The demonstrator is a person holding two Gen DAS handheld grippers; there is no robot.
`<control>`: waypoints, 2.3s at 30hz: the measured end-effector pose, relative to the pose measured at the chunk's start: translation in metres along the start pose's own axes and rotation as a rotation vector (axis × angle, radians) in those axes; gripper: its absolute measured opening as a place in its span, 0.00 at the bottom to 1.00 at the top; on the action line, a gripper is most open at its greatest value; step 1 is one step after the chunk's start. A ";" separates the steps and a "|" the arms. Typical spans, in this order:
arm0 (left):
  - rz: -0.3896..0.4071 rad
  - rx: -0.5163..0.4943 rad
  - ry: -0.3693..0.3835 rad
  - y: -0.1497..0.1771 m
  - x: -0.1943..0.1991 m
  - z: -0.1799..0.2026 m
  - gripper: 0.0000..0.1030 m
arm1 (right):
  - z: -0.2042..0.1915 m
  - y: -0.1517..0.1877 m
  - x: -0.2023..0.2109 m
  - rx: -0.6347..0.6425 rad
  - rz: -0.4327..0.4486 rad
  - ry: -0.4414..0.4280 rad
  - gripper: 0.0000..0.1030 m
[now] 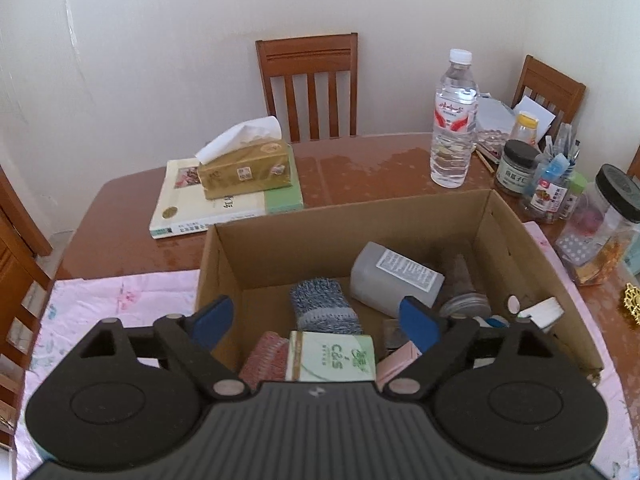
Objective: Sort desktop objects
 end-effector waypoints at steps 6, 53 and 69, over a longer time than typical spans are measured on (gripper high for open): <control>-0.001 -0.032 -0.015 0.004 0.006 -0.001 0.92 | 0.000 -0.004 -0.002 0.004 -0.002 -0.008 1.00; -0.091 0.044 0.084 0.110 0.087 -0.002 0.97 | -0.036 -0.015 -0.021 -0.228 -0.080 0.180 1.00; -0.109 0.071 0.127 0.101 0.085 -0.021 0.97 | -0.053 -0.037 -0.016 -0.254 -0.059 0.243 1.00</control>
Point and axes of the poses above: each gripper's, at about its wrist camera, not at the fingertips, and x roughly against the way its jaws point, z to its right, y to its underside, the point moved 7 cm from there along -x, roughly the way its jaws point, and after that the axes turned 6 degrees about -y, right-handed, at the moved point
